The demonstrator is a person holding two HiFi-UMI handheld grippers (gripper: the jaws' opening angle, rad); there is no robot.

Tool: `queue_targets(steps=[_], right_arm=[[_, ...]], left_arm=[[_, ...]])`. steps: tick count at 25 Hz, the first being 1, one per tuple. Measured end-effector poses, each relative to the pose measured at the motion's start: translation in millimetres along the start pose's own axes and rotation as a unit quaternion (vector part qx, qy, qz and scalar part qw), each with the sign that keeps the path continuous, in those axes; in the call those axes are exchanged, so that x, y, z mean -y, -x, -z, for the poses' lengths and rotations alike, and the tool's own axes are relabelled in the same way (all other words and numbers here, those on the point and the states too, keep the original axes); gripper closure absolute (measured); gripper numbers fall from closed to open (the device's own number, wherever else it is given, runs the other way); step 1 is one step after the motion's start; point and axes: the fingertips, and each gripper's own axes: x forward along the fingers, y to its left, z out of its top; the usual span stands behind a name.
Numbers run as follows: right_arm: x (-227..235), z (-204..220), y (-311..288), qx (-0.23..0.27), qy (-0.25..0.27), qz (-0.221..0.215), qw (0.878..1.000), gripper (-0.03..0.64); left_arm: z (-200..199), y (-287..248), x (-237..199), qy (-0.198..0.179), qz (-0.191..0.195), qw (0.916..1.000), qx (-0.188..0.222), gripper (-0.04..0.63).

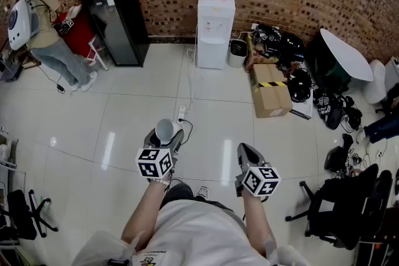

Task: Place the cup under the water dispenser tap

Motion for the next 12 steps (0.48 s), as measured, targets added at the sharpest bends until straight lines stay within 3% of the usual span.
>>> queue_targets(steps=[12], right_arm=[[17, 6, -36, -0.025, -0.01, -0.022, 0.999, 0.617]], left_arm=[[10, -35, 3, 0.003, -0.005, 0.9999, -0.016, 0.252]])
